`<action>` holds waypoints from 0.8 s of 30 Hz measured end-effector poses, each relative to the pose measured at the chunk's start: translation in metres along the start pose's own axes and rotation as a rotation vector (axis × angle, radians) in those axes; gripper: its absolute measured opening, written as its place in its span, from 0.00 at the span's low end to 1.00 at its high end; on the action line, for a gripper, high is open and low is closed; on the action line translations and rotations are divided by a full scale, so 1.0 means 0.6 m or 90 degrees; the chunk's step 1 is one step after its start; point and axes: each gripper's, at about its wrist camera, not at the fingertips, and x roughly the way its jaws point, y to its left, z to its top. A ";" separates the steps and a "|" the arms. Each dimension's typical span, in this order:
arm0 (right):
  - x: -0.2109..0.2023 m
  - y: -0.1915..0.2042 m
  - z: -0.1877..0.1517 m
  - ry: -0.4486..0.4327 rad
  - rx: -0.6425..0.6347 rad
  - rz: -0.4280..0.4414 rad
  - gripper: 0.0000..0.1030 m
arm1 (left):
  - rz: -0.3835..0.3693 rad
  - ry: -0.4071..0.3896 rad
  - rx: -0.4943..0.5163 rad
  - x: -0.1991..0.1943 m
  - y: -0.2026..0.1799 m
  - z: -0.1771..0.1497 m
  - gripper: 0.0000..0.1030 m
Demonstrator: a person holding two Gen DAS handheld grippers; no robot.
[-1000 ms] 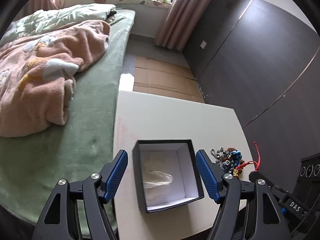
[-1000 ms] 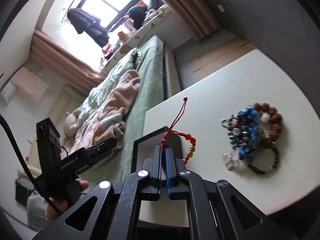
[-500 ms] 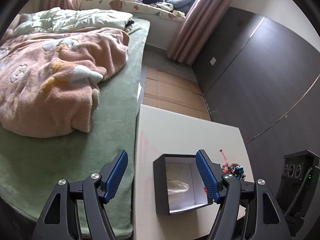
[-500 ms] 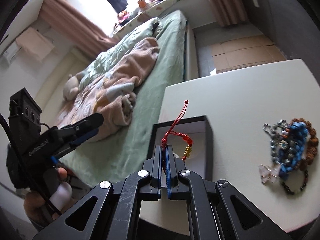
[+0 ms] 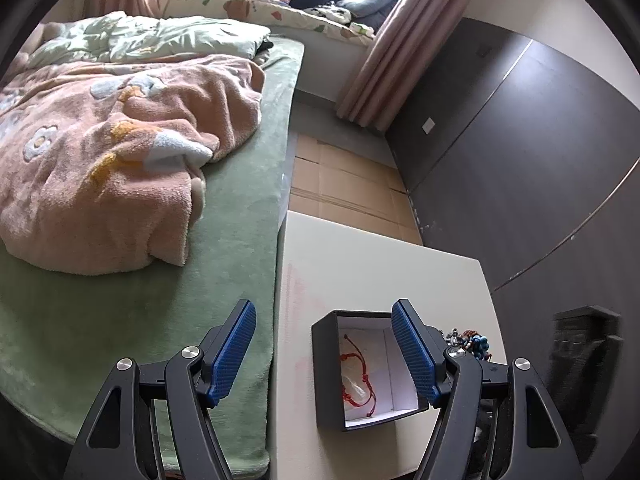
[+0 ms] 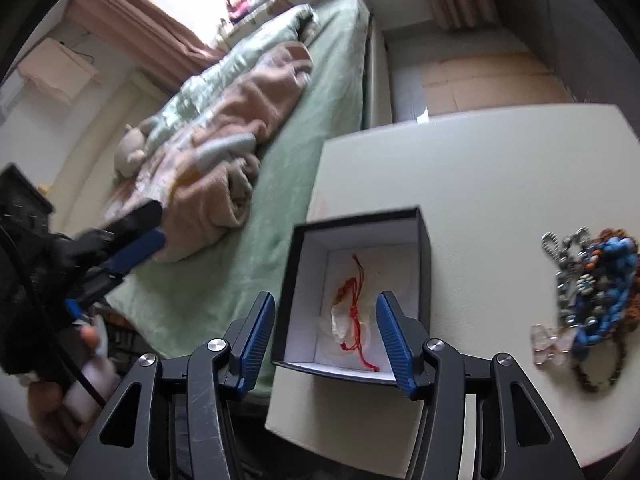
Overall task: Organize jewelry
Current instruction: 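Carry the scrunchie into the black box with the left gripper while the right drops the red bracelet in, then reach the left gripper to the pile and grasp the blue braided bracelet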
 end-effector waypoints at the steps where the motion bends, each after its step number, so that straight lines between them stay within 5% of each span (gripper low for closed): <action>1: -0.017 -0.002 0.000 -0.018 -0.004 -0.013 0.56 | 0.000 0.000 0.004 0.001 -0.004 -0.001 0.69; 15: -0.146 -0.098 -0.038 -0.092 0.075 -0.082 0.70 | -0.013 0.020 0.085 0.027 -0.094 -0.035 0.69; 19: -0.171 -0.122 -0.047 -0.112 0.102 -0.094 0.91 | -0.033 0.027 0.101 0.038 -0.126 -0.047 0.70; 24: -0.203 -0.164 -0.065 -0.132 0.148 -0.107 0.92 | -0.062 0.031 0.121 0.050 -0.168 -0.064 0.85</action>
